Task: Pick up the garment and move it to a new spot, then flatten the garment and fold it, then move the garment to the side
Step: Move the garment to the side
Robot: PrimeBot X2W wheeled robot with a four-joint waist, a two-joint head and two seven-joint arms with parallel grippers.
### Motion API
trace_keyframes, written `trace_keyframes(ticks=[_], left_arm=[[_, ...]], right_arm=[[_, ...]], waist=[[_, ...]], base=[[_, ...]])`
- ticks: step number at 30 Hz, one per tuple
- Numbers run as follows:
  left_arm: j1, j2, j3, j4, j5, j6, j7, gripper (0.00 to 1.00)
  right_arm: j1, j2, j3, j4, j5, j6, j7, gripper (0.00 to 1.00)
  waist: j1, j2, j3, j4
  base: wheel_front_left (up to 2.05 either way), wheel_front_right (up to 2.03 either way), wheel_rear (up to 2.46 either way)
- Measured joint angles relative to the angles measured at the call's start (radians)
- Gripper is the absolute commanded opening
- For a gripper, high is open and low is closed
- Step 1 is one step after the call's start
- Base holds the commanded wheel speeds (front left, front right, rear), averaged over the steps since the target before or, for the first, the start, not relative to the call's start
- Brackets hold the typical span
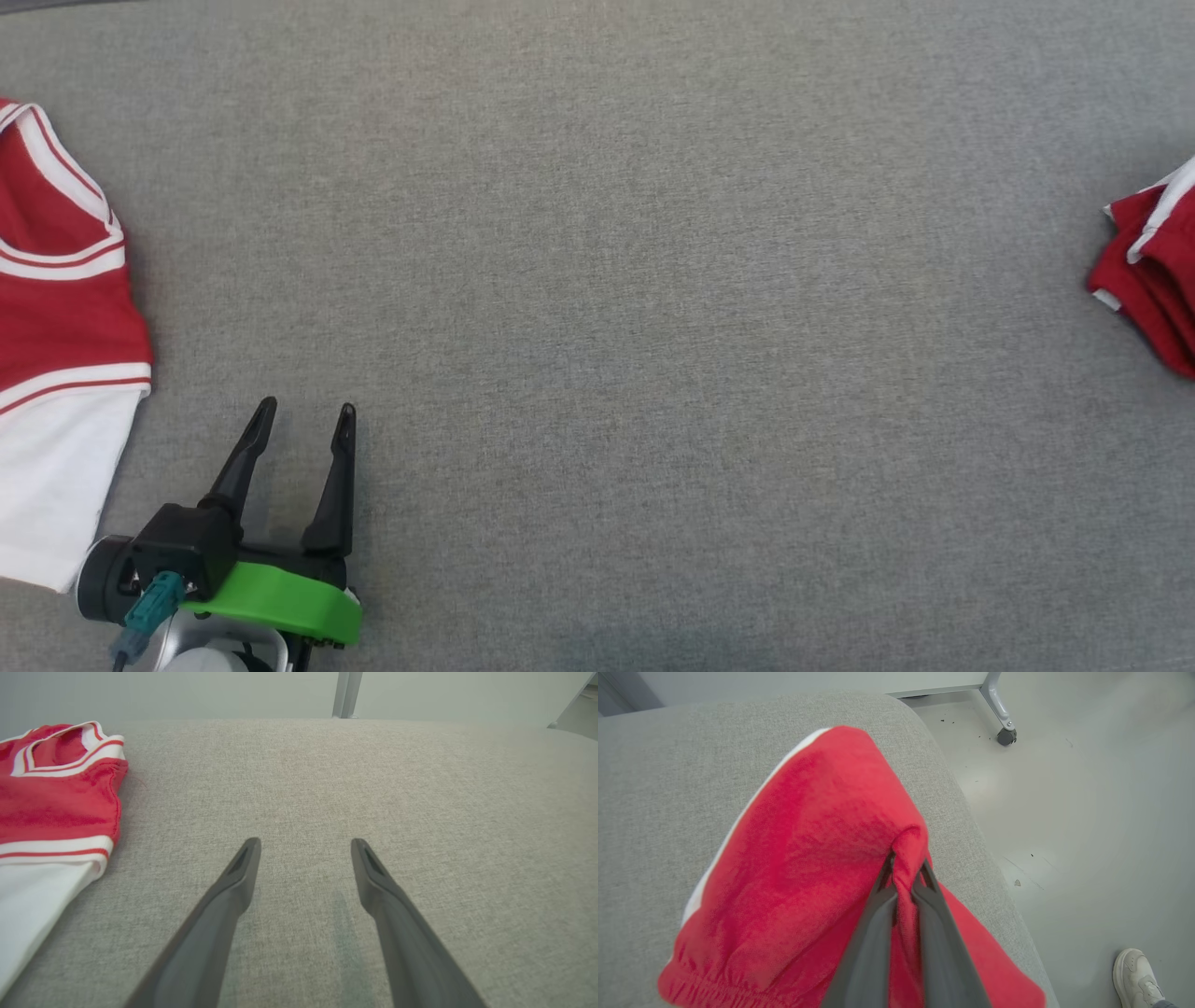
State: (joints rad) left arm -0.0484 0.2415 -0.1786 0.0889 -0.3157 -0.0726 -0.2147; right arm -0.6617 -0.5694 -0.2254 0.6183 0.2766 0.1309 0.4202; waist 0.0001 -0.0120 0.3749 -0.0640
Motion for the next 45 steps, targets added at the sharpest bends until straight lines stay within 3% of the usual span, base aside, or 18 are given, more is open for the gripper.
trace_keyframes(ticks=[9, 16, 17, 18, 28, 33, 38, 45], left_arm=[[0.003, 0.012, 0.005, -0.043, 0.0, 0.016, 0.013, 1.0], [0.015, 0.025, 0.008, -0.057, -0.001, 0.029, 0.032, 1.0], [0.016, 0.026, 0.007, -0.058, -0.001, 0.029, 0.034, 1.0], [0.016, 0.026, 0.007, -0.059, -0.001, 0.03, 0.038, 1.0], [0.013, 0.027, 0.002, -0.071, -0.009, 0.041, 0.045, 1.0], [0.018, 0.018, 0.002, -0.058, -0.023, 0.044, 0.028, 1.0], [0.03, 0.002, 0.006, -0.038, -0.039, 0.051, 0.006, 1.0], [0.041, -0.023, 0.028, 0.018, -0.064, 0.056, -0.025, 1.0]], right_arm=[[-0.037, -0.036, -0.117, 0.137, -0.048, 0.0, -0.066, 0.0], [-0.038, -0.051, -0.174, 0.228, -0.085, 0.0, -0.13, 0.0], [-0.038, -0.052, -0.184, 0.239, -0.1, 0.0, -0.149, 0.69], [-0.038, -0.054, -0.191, 0.248, -0.118, 0.0, -0.167, 1.0], [-0.065, -0.036, -0.225, 0.307, -0.262, 0.0, -0.306, 1.0], [-0.072, -0.011, -0.195, 0.282, -0.259, 0.0, -0.385, 1.0], [-0.037, -0.001, -0.116, 0.18, -0.201, 0.0, -0.484, 1.0], [0.179, 0.052, 0.049, -0.088, -0.105, 0.0, -0.598, 1.0]], waist=[[-0.0001, 0.0, 0.07, 0.047], [-0.0001, 0.0, 0.085, 0.024], [-0.0001, 0.0, 0.085, 0.018], [-0.0001, 0.0, 0.085, 0.013], [-0.0001, 0.0, 0.075, -0.025], [-0.0001, 0.0, 0.045, -0.032], [-0.0001, 0.0, -0.002, -0.028], [-0.0002, 0.0, -0.081, -0.001]], base=[[0.0, 0.0, 0.0], [0.0, 0.0, 0.0], [0.0, 0.0, 0.0], [0.0, 0.0, 0.0], [0.0, 0.0, 0.0], [0.0, 0.0, 0.0], [0.0, 0.0, 0.0], [0.0, 0.0, 0.0]])
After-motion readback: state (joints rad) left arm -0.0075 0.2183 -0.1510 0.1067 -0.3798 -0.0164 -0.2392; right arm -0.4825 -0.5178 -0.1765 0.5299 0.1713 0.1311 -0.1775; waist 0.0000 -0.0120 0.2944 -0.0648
